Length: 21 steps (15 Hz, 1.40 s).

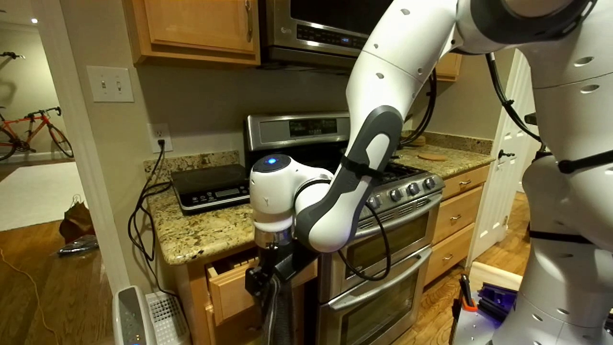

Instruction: Push the open drawer closed

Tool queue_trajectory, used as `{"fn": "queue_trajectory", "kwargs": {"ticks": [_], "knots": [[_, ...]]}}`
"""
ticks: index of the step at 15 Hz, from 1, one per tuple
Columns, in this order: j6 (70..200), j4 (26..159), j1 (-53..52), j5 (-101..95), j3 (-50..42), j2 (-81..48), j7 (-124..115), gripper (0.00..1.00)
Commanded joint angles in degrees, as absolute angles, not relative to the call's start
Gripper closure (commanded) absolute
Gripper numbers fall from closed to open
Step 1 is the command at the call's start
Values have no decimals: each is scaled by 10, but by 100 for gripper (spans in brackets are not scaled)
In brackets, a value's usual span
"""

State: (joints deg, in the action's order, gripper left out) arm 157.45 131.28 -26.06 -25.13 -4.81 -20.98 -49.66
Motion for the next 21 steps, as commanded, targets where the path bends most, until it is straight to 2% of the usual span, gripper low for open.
{"fn": "queue_trajectory", "kwargs": {"ticks": [1,8,16,21], "knots": [[1598,1293,-269,-285,-81,-234,-549,0],[1695,1261,-315,-311,-159,-296,-634,0],[1781,1206,-450,-370,-320,-371,-729,0],[1794,1206,-505,-356,-372,-397,-754,0]]}}
